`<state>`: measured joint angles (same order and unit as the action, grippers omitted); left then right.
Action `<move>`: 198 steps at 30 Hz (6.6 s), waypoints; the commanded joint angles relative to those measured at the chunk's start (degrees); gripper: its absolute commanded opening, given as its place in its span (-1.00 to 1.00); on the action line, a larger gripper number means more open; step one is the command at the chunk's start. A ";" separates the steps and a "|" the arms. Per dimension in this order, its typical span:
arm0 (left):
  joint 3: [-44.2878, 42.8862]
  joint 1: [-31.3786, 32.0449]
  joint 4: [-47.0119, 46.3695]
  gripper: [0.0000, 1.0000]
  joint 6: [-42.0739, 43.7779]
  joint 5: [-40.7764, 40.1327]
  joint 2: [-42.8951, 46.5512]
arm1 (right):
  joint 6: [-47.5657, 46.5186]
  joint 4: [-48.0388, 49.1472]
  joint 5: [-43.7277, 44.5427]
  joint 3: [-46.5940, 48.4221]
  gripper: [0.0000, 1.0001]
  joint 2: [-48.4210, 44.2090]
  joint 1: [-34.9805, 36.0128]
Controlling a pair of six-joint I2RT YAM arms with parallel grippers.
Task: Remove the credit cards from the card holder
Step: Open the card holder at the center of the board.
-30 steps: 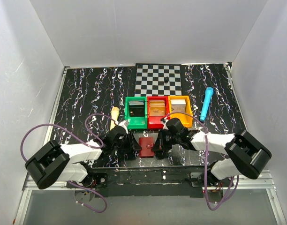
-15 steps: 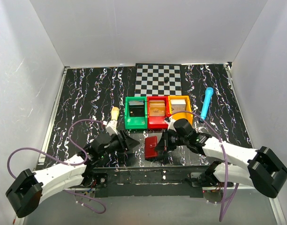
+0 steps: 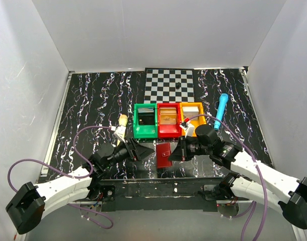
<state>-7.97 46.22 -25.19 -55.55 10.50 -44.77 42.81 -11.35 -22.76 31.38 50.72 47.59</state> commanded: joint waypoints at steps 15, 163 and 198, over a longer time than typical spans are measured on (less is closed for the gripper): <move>1.03 -0.16 -18.31 0.96 0.00 12.52 -0.75 | 3.60 9.41 -15.81 2.81 -0.97 -7.21 -2.77; -48.99 14.87 57.62 -1.00 -9.49 -28.08 -16.84 | -6.94 -32.78 57.93 39.73 -0.08 18.81 26.94; -50.83 15.39 57.97 -1.00 -8.17 -28.08 -16.66 | -7.39 -37.60 57.48 45.09 -0.26 27.59 27.38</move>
<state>-56.97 60.99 34.72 -63.46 -16.91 -63.57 35.31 -47.48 32.84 74.52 78.17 74.72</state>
